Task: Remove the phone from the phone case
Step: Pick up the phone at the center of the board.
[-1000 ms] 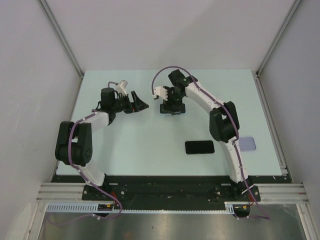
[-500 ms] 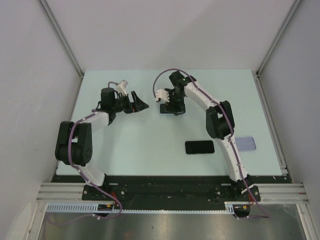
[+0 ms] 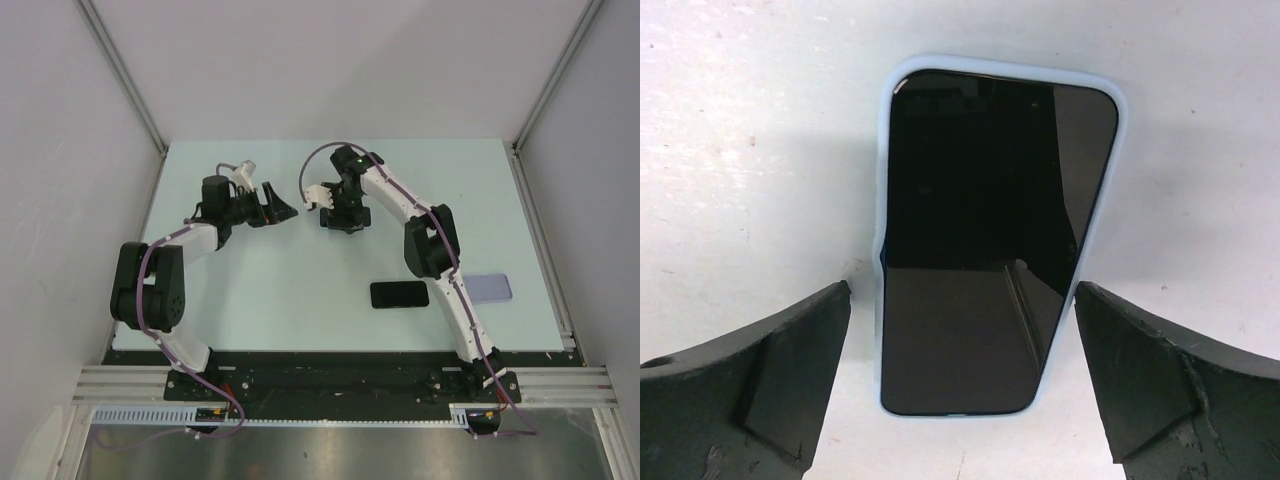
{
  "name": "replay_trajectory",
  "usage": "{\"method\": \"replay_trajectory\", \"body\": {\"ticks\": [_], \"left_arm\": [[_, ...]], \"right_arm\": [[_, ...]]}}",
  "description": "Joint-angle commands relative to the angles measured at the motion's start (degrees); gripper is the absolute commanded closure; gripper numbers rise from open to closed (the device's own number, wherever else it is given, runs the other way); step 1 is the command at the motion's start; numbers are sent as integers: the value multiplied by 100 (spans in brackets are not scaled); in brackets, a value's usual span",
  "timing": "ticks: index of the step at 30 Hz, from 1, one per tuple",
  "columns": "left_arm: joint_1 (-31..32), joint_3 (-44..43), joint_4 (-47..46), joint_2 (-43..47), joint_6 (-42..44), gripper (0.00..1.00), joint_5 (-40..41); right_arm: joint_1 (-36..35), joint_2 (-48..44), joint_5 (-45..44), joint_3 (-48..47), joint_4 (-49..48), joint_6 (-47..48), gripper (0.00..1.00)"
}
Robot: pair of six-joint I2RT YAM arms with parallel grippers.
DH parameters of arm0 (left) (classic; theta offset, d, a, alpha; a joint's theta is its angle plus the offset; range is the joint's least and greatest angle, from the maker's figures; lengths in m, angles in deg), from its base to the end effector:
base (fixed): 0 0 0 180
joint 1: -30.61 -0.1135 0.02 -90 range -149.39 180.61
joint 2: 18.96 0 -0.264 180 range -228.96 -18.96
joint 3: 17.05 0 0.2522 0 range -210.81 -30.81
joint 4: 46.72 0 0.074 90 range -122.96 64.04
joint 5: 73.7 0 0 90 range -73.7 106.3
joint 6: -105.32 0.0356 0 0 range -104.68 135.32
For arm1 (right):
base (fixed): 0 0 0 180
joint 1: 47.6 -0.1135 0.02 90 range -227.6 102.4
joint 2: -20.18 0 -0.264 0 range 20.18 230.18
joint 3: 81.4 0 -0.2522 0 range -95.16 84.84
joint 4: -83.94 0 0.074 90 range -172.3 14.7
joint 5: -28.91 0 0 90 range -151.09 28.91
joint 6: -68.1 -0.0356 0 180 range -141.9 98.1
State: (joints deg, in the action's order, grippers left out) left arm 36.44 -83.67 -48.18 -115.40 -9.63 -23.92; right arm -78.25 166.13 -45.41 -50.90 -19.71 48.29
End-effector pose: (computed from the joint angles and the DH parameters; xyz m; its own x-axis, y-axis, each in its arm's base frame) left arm 0.3533 -0.0592 0.2024 -0.6996 -0.2523 -0.6685 0.3835 0.6568 -0.6493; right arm 0.4446 0.2746 0.1735 0.2479 -0.9060 -0.3431 -0.9628 -0.1913 -0.1907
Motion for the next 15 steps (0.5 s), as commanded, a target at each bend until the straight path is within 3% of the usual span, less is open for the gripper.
{"method": "replay_trajectory", "body": {"ticks": [1, 8, 15], "left_arm": [[-20, -137, -7, -15, 113, 5, -73], [-29, -128, -7, 20, 113, 5, -108], [-29, -128, 2, 55, 87, 5, -126]], "right_arm": [[-107, 293, 5, -268, 394, 258, 0], [-125, 619, 49, -488, 886, 232, 0], [-81, 619, 295, -383, 1001, -5, 6]]}}
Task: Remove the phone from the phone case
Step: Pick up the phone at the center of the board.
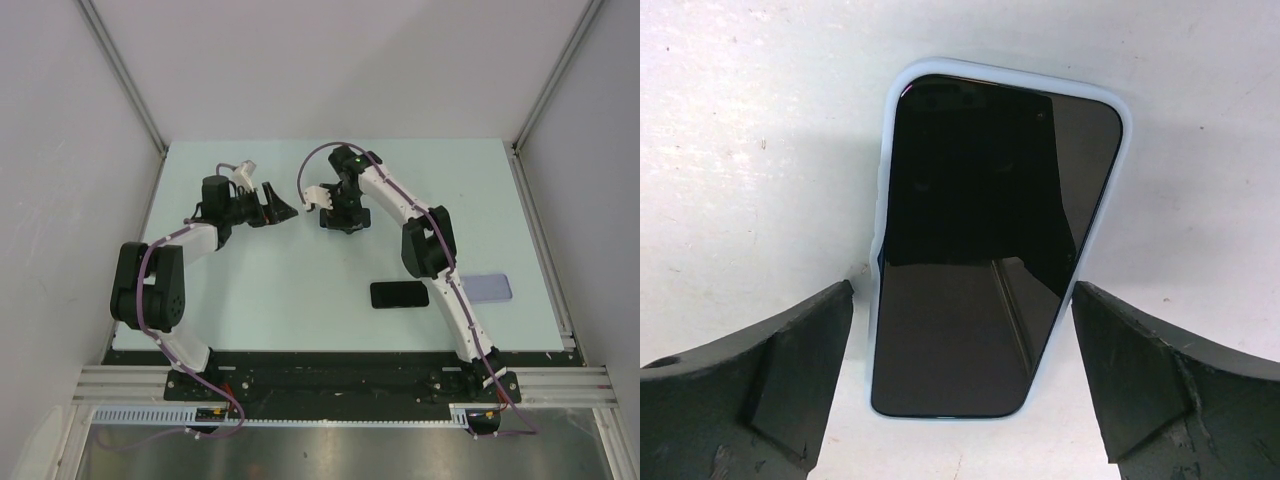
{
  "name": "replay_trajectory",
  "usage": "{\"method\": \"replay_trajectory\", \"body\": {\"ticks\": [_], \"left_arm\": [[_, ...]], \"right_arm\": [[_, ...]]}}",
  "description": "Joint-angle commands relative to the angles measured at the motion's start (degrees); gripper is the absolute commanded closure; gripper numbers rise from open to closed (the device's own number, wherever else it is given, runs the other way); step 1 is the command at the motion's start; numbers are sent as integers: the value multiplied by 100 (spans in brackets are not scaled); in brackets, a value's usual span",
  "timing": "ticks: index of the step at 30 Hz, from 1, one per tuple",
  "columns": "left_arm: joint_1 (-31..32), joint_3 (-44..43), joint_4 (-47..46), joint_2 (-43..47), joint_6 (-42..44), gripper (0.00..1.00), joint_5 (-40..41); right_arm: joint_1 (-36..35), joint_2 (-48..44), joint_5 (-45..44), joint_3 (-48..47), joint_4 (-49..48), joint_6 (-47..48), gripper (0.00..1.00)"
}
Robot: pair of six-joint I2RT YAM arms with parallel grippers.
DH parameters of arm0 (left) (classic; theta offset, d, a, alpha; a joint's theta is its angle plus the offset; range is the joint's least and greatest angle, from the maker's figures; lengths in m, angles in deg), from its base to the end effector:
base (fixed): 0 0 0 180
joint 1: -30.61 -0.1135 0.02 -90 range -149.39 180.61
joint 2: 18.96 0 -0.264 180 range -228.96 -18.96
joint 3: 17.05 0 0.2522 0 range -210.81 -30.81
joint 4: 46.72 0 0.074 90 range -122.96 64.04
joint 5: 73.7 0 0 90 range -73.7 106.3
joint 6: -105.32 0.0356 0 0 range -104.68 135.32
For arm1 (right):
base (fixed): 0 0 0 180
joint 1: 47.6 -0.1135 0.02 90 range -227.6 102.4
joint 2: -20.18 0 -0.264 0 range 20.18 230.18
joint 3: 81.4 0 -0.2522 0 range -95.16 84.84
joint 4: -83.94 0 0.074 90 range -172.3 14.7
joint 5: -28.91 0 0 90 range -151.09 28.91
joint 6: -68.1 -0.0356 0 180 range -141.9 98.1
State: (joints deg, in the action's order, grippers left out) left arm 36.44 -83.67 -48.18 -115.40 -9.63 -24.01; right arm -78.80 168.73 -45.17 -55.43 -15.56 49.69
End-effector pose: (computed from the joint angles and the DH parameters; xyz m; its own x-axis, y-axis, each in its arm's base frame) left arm 0.3532 -0.0592 0.2024 -0.7000 -0.2519 -0.6682 0.3844 0.6557 -0.6498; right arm 0.4434 0.2799 0.1708 0.2692 -0.9037 -0.3330 -0.9605 -0.2266 -0.1616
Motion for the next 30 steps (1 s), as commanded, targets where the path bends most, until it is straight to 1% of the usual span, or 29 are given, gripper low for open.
{"method": "replay_trajectory", "body": {"ticks": [1, 3, 7, 8, 10, 11, 12, 14, 17, 20, 22, 26, 30], "left_arm": [[-29, -119, 2, 56, 87, 5, -126], [-29, -119, -7, 73, 95, 6, -117], [-29, -119, -7, 91, 96, 5, -117], [-29, -119, 2, 82, 87, 5, -126], [-29, -119, 2, 82, 87, 5, -126], [-37, -119, 2, 91, 78, 5, -134], [-38, -119, 2, 117, 87, 5, -135], [-38, -110, 2, 126, 78, 5, -143], [-38, -110, 2, 161, 69, 5, -152], [-46, -102, 2, 187, 69, 5, -152], [-46, -102, 2, 196, 69, 5, -161], [-55, -93, 2, 231, 60, 5, -152], [-81, -93, 2, 223, 52, 5, -152]], "right_arm": [[-26, 350, 306, 87, 621, -163, 8], [-44, 254, 463, 148, 717, -259, 10], [-132, -106, 587, 666, 691, -444, 14], [-141, -211, 614, 989, 596, -505, 14], [-237, -528, 684, 1351, 490, -654, 14], [-281, -633, 658, 1536, 289, -716, 14], [-333, -739, 649, 1903, 200, -760, 13], [-439, -942, 649, 2134, 59, -918, 13], [-466, -925, 745, 2153, 58, -1251, 11], [-422, -855, 658, 2091, -108, -1551, 5], [-361, -793, 684, 1952, -144, -1683, 2], [-308, -670, 597, 1871, -117, -1754, 4], [-395, -713, 386, 2020, 32, -1535, 5]]}}
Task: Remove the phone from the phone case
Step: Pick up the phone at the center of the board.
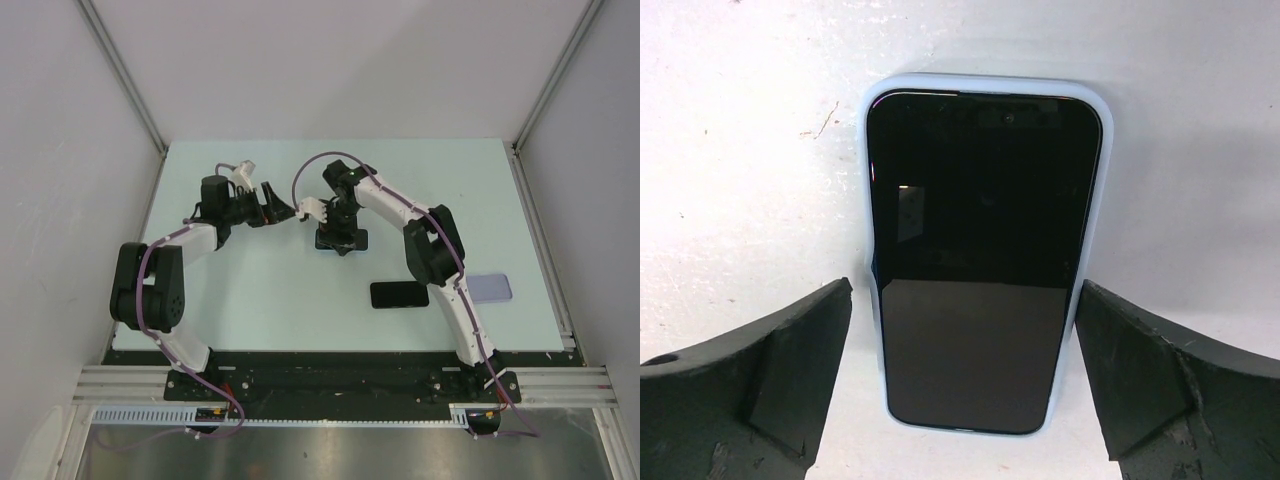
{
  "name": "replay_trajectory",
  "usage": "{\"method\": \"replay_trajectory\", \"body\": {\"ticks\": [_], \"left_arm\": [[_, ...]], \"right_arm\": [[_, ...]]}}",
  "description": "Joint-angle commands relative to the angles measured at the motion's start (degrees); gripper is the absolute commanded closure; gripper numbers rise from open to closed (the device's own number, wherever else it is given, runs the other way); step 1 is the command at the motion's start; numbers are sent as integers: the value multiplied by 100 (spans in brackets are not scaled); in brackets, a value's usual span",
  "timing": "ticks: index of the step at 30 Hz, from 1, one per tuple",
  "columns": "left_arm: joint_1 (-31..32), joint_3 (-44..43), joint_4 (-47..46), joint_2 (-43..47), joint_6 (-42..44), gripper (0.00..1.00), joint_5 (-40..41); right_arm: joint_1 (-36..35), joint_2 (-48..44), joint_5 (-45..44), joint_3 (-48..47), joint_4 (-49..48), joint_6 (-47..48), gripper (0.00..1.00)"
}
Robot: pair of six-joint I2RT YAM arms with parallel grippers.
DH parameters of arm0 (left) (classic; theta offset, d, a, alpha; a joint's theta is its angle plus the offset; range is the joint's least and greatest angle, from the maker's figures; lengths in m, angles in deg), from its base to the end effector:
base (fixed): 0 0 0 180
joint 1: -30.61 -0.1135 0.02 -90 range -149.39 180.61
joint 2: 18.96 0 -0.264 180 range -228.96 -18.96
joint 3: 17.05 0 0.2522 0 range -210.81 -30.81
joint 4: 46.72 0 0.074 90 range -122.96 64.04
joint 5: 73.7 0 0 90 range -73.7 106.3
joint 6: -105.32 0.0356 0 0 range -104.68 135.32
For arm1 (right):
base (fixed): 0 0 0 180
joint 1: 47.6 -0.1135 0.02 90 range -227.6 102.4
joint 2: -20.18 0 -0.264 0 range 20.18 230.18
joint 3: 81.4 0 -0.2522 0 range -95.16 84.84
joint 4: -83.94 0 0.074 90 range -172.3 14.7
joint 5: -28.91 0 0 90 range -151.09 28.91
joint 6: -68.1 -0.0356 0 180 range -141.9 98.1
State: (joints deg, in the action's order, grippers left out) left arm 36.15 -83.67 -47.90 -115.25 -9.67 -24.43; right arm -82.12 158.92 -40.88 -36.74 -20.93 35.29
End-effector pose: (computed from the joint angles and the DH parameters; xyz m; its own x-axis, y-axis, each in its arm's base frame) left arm 0.3529 -0.0576 0.2029 -0.7024 -0.2535 -0.6651 0.3831 0.6529 -0.6534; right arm 0.3980 0.2887 0.1674 0.0570 -0.9181 -0.3923 -0.9975 -0.0689 0.0163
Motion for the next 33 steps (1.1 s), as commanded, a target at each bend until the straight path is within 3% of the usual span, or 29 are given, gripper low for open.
{"method": "replay_trajectory", "body": {"ticks": [1, 11, 14, 22, 33], "left_arm": [[-53, -102, -27, 190, 56, 5, -111], [-71, -102, -27, 172, 30, 5, -102], [-71, -102, -27, 163, 38, 5, -84], [-62, -84, -27, 111, 38, 5, -49], [-62, -84, -27, -136, -49, 6, -163]], "right_arm": [[-63, 242, -95, 196, 587, -50, 5], [-186, 110, -623, 512, 342, -58, 6], [-256, 162, -658, 539, 262, -190, 12], [-239, 233, -615, 363, 403, -322, 42], [-195, -899, -404, 1047, -519, -673, 55]]}}
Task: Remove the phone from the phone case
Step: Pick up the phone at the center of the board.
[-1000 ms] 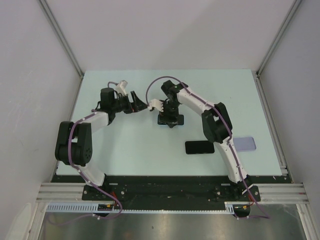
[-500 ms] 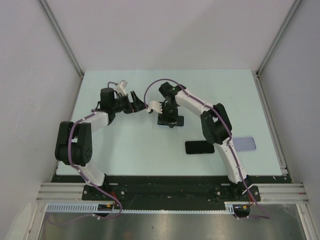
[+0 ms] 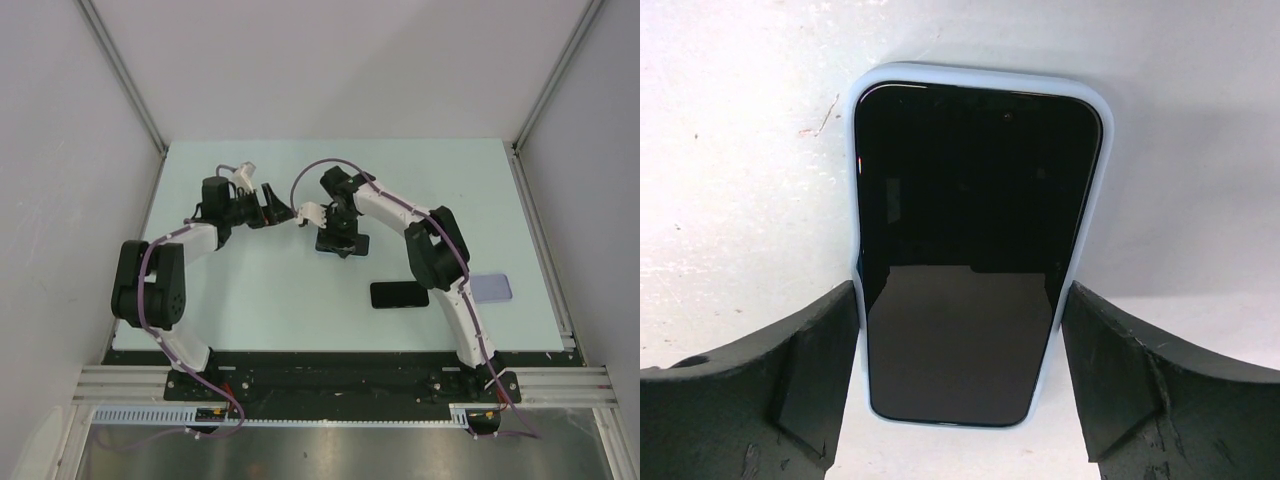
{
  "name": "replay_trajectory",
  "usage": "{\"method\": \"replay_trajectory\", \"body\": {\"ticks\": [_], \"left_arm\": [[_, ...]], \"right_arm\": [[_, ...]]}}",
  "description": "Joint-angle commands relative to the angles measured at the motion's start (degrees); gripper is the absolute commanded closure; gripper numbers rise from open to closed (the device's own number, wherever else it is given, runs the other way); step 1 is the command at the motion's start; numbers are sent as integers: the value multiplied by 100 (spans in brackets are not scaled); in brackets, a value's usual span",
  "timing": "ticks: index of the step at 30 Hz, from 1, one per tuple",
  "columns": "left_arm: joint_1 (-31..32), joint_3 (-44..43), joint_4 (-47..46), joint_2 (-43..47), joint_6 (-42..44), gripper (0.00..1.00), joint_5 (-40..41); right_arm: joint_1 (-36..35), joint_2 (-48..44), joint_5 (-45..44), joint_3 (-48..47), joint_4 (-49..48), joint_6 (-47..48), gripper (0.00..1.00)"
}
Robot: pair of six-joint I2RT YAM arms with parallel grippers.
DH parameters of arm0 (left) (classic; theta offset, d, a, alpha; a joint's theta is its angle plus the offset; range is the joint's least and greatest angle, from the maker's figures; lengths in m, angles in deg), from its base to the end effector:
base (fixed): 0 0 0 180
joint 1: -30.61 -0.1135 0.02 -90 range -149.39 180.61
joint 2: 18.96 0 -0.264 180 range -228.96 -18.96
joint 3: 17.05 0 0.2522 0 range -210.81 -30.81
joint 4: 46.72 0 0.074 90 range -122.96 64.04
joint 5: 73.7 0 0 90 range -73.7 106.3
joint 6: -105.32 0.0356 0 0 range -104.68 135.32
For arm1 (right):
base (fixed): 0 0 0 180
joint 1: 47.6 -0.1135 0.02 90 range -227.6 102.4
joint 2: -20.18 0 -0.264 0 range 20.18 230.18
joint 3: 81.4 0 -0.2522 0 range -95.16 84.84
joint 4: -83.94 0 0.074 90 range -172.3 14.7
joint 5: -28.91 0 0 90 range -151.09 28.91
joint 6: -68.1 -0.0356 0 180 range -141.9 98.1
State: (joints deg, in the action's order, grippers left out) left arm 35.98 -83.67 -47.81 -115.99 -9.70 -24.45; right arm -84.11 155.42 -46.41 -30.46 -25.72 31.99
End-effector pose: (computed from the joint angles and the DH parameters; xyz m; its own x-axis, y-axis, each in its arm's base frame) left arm 0.3541 -0.0566 0.1984 -0.7114 -0.2549 -0.6549 0.3715 0.6546 -0.6584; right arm 0.3832 0.2949 0.1668 0.0427 -0.9407 -0.3365 -0.9986 -0.0299 -0.0431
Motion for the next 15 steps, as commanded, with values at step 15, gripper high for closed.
{"method": "replay_trajectory", "body": {"ticks": [15], "left_arm": [[52, -128, -35, -307, -82, 6, -433]], "right_arm": [[-14, -1746, 228, 1748, -2009, -880, 58]]}}
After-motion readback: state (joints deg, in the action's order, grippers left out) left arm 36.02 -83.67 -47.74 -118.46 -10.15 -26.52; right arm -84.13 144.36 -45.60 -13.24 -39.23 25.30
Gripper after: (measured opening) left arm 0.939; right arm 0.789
